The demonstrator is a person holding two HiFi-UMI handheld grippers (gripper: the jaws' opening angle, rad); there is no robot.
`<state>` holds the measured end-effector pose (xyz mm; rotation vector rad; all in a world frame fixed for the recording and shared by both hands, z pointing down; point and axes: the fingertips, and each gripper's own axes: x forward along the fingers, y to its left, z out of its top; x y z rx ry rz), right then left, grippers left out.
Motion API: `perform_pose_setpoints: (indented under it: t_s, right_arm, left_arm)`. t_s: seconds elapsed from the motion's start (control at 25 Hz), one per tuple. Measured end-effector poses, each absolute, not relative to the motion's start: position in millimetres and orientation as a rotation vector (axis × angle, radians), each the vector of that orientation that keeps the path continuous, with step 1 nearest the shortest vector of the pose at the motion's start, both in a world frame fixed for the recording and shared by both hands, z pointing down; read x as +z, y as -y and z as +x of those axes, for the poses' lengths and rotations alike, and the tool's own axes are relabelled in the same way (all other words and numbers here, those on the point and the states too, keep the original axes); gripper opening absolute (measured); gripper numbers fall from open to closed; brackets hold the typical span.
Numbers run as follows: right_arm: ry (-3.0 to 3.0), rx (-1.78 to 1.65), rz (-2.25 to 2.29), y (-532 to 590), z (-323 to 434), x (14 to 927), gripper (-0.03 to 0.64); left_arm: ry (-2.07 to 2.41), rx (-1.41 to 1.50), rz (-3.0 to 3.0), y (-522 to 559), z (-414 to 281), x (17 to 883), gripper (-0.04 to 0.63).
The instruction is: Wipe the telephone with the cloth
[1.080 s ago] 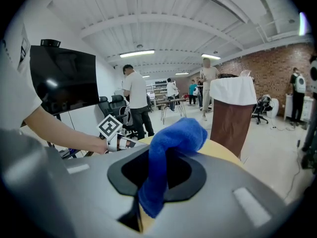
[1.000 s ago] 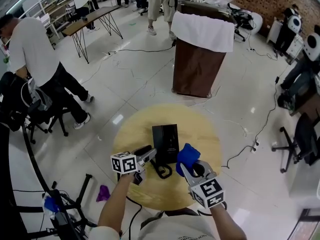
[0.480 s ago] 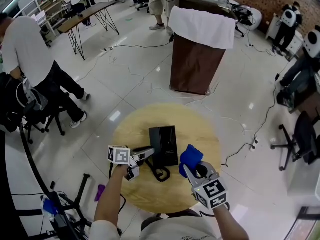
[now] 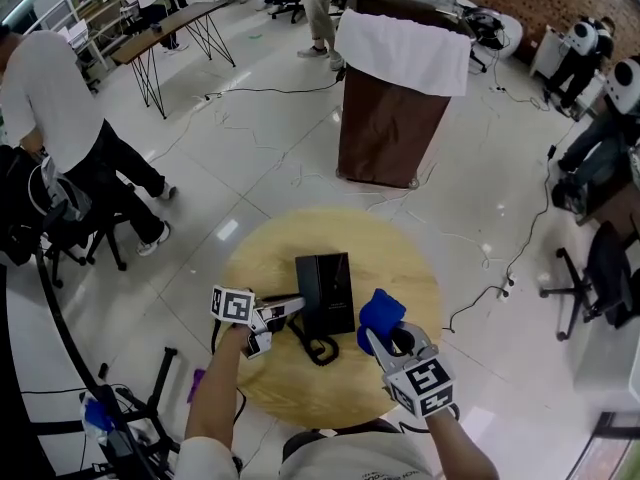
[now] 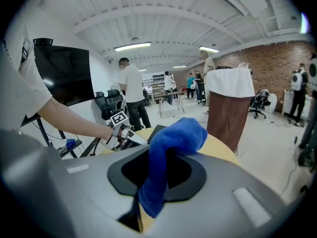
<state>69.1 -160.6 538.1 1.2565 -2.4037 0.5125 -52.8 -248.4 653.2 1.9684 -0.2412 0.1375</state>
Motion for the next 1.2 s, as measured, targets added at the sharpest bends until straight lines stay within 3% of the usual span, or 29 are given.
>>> perform_pose_setpoints:
  t_s: [0.64, 1.2]
  right_arm:
    - [2.437, 0.507, 1.243, 163.2, 60.9, 532.2, 0.061]
    - [2.528, 0.445, 1.21, 160.1, 30.0, 507.1, 0.061]
  left_arm:
    - [0.277, 0.115, 2.002, 248.8, -54.8, 637.3, 0.061]
    - [0.394, -0.032, 2.124, 254.2, -64.0, 570.6, 0.061]
